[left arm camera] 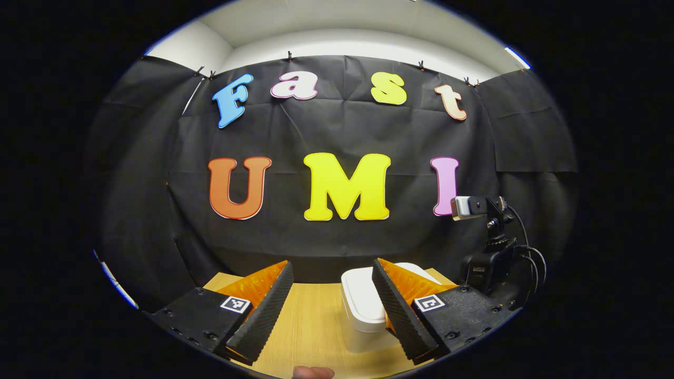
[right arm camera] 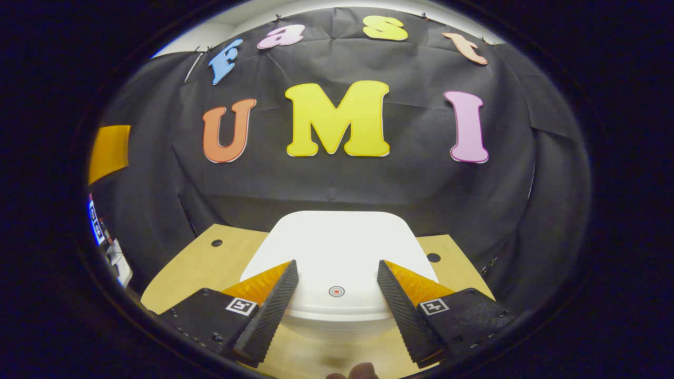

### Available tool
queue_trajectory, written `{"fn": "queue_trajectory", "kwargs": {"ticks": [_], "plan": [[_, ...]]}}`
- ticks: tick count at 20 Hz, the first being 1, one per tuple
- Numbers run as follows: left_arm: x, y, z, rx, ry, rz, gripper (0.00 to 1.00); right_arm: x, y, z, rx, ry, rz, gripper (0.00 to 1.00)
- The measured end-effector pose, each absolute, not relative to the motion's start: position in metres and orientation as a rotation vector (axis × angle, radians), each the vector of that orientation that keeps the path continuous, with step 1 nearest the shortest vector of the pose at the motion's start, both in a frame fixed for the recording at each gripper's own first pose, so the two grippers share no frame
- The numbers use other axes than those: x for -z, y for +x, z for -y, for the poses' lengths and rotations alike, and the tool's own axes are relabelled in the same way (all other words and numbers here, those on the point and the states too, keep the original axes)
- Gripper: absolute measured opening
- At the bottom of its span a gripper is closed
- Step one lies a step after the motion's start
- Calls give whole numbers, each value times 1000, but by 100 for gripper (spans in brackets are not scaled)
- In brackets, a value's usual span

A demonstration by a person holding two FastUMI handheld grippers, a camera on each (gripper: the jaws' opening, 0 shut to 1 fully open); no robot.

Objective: Press the lid of the desktop garbage bin to open it, pick up the crumpled paper on the desktop and throw it into the bin, then pick up the pop can on the desktop and drop it into the bin, and finally close the garbage bin lid.

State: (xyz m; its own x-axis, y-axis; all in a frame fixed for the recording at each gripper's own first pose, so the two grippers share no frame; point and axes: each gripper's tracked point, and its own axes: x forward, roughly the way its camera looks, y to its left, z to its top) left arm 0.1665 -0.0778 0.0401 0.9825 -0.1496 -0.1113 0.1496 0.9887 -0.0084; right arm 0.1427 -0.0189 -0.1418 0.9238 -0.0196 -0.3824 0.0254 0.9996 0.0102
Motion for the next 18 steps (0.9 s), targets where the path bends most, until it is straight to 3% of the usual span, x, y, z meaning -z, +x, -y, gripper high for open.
{"fn": "queue_trajectory", "kwargs": {"ticks": [4,13,18], "plan": [[-37,180,88,156,-12,-133,97,134,128,15,-12,-3,-400,95],[-62,170,102,158,-60,-98,96,12,87,29,-27,-145,-112,96],[-89,156,92,153,-64,-42,97,-16,57,34,5,-134,-46,95]]}}
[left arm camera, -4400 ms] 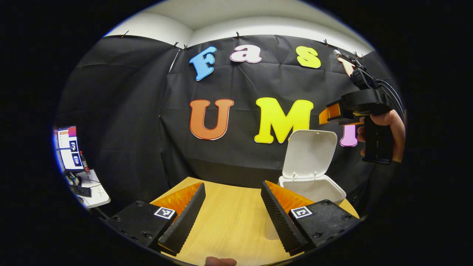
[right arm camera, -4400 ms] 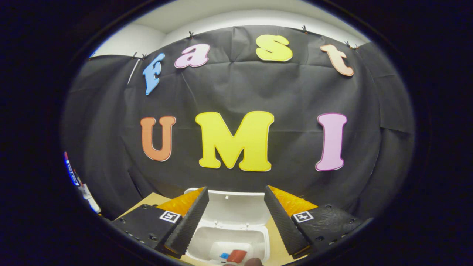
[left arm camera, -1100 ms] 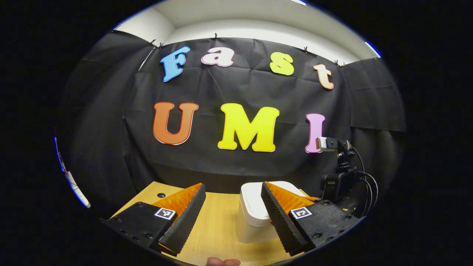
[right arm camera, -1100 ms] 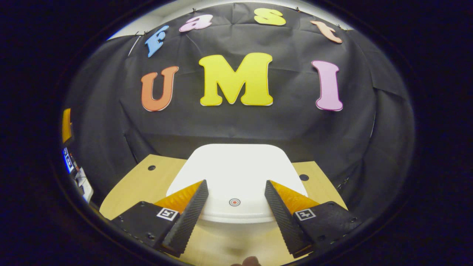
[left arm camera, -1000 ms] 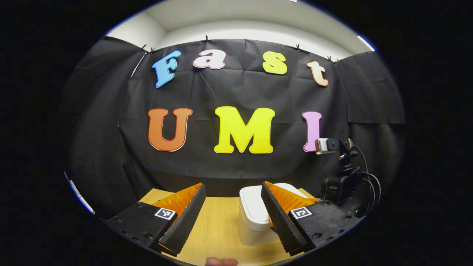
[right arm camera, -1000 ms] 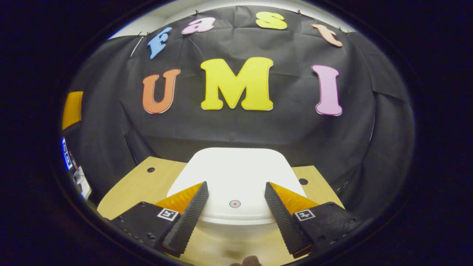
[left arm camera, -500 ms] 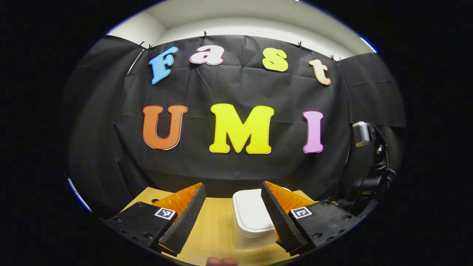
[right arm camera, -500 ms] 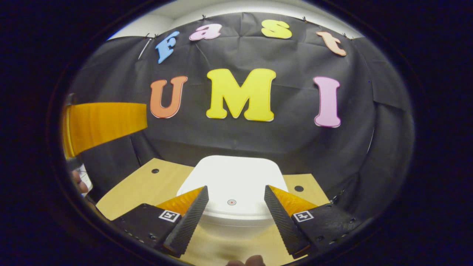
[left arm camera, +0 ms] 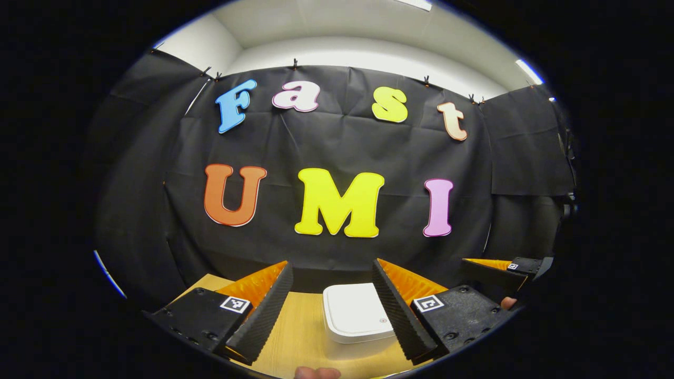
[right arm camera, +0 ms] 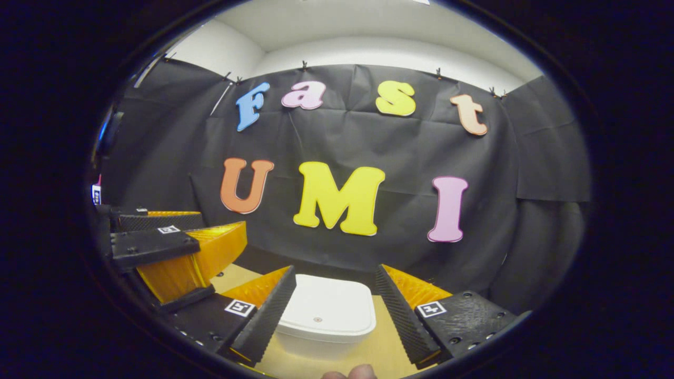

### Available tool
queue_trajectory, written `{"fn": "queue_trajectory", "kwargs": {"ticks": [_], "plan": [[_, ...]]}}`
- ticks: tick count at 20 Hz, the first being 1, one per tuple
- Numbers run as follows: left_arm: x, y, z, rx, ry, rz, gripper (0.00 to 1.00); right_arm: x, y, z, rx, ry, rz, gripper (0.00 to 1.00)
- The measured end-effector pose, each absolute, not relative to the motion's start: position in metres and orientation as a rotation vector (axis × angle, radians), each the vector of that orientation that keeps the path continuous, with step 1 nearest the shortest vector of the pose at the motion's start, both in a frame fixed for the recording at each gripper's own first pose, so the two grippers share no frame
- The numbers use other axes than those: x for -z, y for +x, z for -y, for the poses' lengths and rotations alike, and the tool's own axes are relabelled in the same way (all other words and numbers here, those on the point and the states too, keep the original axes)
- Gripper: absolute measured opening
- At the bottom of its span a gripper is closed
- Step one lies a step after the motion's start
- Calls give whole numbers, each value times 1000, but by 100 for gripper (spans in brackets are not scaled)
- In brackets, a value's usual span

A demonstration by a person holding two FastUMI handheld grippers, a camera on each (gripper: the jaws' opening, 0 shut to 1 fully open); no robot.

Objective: Press the lid of the desktop garbage bin to open it, pick up the crumpled paper on the desktop and throw it into the bin, then pick up the pop can on the desktop and drop it into the bin, and finally close the garbage bin lid.

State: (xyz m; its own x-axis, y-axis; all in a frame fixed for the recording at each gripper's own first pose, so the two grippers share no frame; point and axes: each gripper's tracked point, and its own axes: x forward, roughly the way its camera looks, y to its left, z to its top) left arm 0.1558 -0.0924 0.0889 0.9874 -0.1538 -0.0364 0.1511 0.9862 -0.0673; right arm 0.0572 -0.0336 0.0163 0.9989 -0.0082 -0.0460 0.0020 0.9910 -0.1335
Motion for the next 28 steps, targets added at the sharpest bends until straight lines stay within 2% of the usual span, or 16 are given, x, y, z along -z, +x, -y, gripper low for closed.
{"fn": "queue_trajectory", "kwargs": {"ticks": [1,6,11,13,15,16,19,20,21,24,28], "plan": [[-91,153,88,147,-59,-37,96,-18,53,36,10,-125,-48,98],[-85,143,74,126,-73,-58,96,-34,30,60,46,-61,-11,95],[-96,121,84,144,-75,-25,96,-52,2,78,69,-44,37,98],[-102,110,88,149,-60,-4,96,-60,-8,91,102,-29,64,95],[-103,101,86,135,-47,1,100,-61,-16,99,126,-36,90,95],[-102,97,86,130,-49,0,96,-56,-21,101,130,-39,87,95],[-102,86,75,79,-54,10,96,-44,-30,100,119,-44,72,93],[-101,84,72,63,-59,6,100,-41,-31,99,114,-41,68,93],[-100,83,68,49,-60,0,96,-42,-32,95,104,-35,69,95],[-99,77,62,19,-61,-11,96,-48,-26,83,68,-44,78,98],[-100,79,52,-9,-56,-5,96,-49,-19,72,28,-15,75,95]]}}
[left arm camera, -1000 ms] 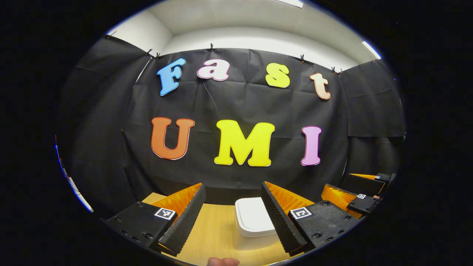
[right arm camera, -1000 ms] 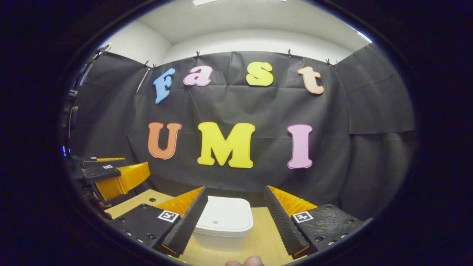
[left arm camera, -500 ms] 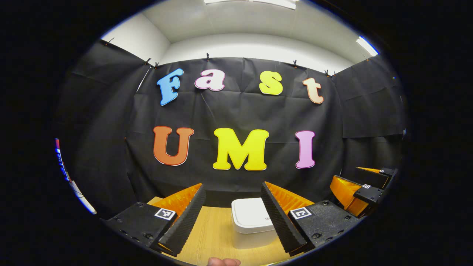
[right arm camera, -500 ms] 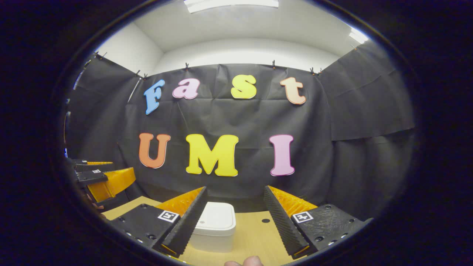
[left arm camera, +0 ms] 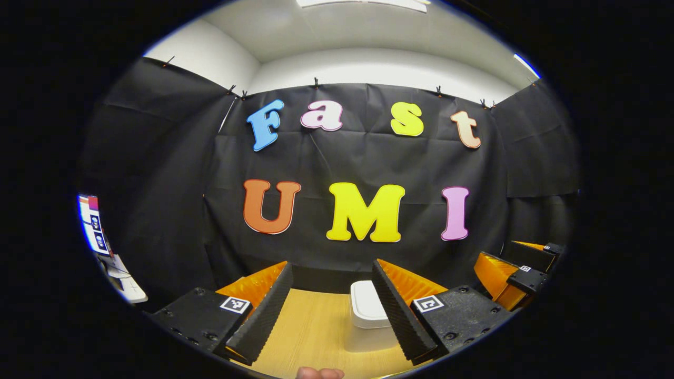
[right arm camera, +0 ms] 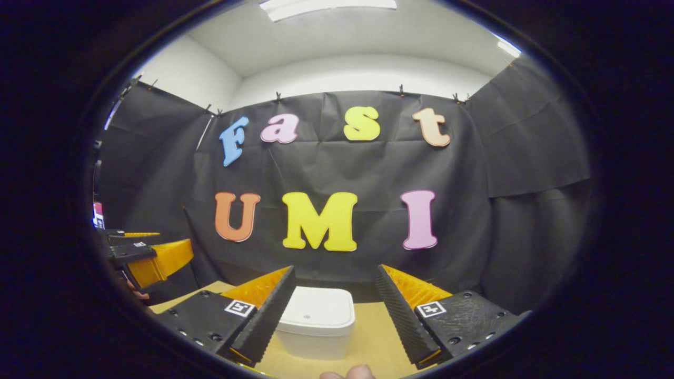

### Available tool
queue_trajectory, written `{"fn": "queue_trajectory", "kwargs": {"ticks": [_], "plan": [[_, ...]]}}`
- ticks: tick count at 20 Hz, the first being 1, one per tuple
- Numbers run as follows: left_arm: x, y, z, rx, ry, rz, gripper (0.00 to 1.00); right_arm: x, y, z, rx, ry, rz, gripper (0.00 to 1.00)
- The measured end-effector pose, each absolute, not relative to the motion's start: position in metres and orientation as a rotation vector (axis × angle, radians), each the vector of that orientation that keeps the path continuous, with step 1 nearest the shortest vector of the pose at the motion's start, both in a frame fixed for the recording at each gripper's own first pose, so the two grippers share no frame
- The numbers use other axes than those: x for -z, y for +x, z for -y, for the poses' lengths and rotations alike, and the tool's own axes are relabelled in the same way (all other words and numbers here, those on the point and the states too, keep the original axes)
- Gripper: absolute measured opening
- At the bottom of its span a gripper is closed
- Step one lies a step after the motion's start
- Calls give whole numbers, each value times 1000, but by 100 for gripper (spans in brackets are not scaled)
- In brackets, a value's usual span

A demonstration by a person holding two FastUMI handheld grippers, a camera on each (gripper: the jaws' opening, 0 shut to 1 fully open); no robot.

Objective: Press the lid of the desktop garbage bin to open it, pick up the crumpled paper on the desktop and throw it into the bin, then pick up the pop can on the desktop and drop it into the bin, and finally close the garbage bin lid.

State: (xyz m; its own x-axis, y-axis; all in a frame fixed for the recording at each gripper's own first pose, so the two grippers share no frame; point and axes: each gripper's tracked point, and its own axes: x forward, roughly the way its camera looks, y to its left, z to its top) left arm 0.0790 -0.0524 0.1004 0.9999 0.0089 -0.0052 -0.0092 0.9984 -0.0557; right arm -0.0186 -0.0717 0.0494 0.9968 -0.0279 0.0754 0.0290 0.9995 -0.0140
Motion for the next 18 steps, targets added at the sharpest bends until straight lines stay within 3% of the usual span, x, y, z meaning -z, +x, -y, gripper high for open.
{"fn": "queue_trajectory", "kwargs": {"ticks": [1,2,18], "plan": [[-100,80,51,-12,-58,-7,100,-49,-16,73,31,-14,72,95],[-99,81,48,-17,-59,-11,96,-51,-16,74,33,-11,73,95],[-99,94,35,-67,-29,-17,96,-40,7,74,47,18,23,95]]}}
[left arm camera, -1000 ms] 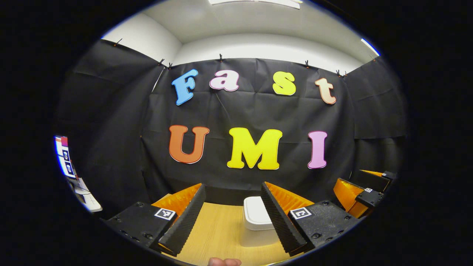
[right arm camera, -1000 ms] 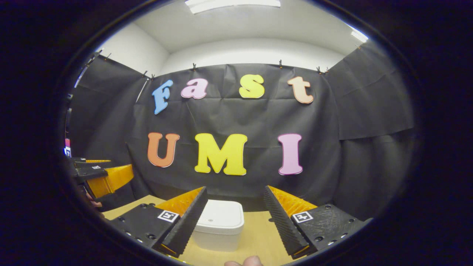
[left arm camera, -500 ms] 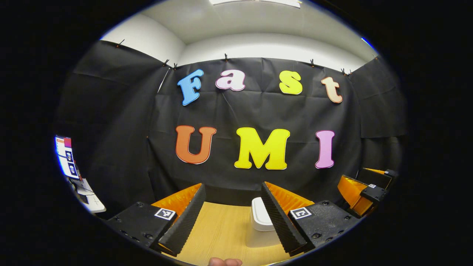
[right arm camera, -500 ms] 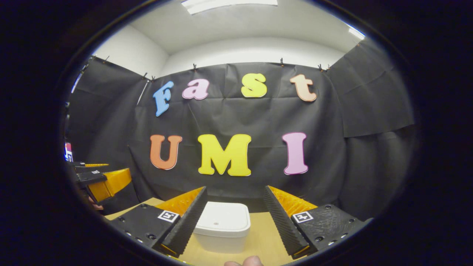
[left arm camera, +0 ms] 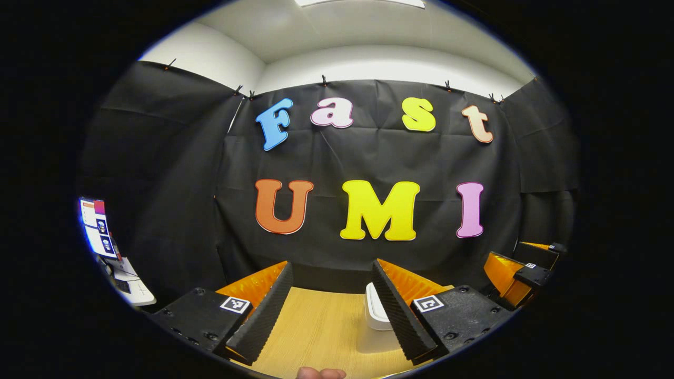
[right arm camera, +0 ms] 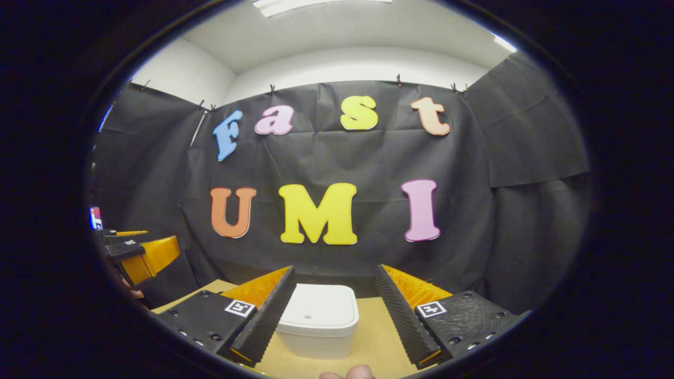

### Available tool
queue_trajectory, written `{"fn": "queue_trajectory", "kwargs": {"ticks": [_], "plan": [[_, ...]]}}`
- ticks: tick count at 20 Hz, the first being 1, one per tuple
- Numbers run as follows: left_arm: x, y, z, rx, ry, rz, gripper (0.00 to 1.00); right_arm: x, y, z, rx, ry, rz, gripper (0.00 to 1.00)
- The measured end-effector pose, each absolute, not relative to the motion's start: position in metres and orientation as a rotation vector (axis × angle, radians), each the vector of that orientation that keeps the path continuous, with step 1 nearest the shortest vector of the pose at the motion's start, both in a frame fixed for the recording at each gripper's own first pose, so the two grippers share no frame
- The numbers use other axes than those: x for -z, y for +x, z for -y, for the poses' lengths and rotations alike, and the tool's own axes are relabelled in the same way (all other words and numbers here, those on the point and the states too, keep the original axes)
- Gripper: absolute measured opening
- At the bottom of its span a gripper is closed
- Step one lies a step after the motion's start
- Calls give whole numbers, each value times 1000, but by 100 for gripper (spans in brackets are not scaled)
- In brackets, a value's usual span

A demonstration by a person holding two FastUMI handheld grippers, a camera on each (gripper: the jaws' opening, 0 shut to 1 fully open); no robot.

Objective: Press the lid of the desktop garbage bin to open it, pick up the crumpled paper on the desktop and throw it into the bin, then pick up the pop can on the desktop and drop it into the bin, and finally close the garbage bin lid.

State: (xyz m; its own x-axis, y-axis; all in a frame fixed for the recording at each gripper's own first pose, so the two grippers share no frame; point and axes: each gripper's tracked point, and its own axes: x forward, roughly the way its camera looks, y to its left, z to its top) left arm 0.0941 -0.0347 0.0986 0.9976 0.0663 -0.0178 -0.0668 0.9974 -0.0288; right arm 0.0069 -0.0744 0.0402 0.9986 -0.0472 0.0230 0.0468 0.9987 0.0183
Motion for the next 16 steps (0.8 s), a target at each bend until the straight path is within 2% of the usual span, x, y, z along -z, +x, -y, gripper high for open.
{"fn": "queue_trajectory", "kwargs": {"ticks": [12,16], "plan": [[-96,102,30,-74,-19,-19,96,-43,16,64,17,32,25,97],[-96,103,31,-67,-22,-14,96,-45,17,62,11,23,27,95]]}}
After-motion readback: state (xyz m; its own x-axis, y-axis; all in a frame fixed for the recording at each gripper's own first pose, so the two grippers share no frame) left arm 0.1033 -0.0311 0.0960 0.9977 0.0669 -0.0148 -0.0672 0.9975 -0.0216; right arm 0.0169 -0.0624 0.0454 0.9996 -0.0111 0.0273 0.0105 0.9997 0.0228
